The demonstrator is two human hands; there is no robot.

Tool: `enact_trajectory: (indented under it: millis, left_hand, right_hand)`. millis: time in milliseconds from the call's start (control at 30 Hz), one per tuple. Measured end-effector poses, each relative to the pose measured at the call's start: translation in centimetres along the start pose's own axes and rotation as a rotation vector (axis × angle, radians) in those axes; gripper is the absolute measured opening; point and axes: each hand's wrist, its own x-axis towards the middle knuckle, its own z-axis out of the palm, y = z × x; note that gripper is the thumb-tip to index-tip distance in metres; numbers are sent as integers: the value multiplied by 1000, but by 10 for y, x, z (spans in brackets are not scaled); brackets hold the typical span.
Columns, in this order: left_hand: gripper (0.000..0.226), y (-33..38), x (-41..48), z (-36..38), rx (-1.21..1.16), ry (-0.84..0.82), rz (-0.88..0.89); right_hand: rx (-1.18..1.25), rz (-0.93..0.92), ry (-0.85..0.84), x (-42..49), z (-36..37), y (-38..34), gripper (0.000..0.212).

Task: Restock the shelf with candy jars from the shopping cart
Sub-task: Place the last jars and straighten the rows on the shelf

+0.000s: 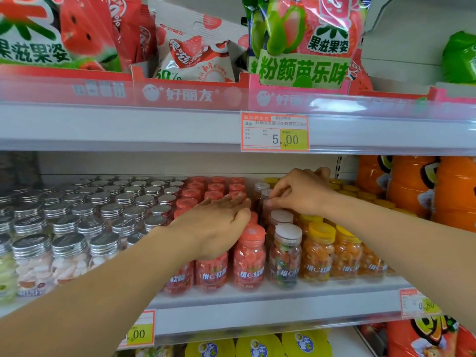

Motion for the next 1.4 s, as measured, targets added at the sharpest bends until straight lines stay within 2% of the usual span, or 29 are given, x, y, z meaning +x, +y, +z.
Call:
enact_trajectory:
  millis: [267, 900, 1033, 1100, 1200, 1400]
  left_hand:
    - [51, -1, 1, 0, -2, 5, -3]
    - [51, 1, 1, 1, -27, -1, -6]
    - [51, 0, 0, 1, -27, -4, -3]
    - [51, 0, -1, 0, -31, -5, -4]
    - [50, 1, -1, 0, -30, 1, -2]
    - [50, 1, -1, -1, -24, 3, -5]
  right_hand:
    - [7, -33, 78, -3, 10, -9, 26]
    - [82, 16, 67, -6, 7, 1, 25]
    - [118, 47, 13, -5, 4, 3, 34]
    - [106, 53, 60, -2, 2, 5, 38]
    - [65, 71, 123, 2, 2, 13, 28]
    - [-22, -14, 56, 14, 14, 17, 23]
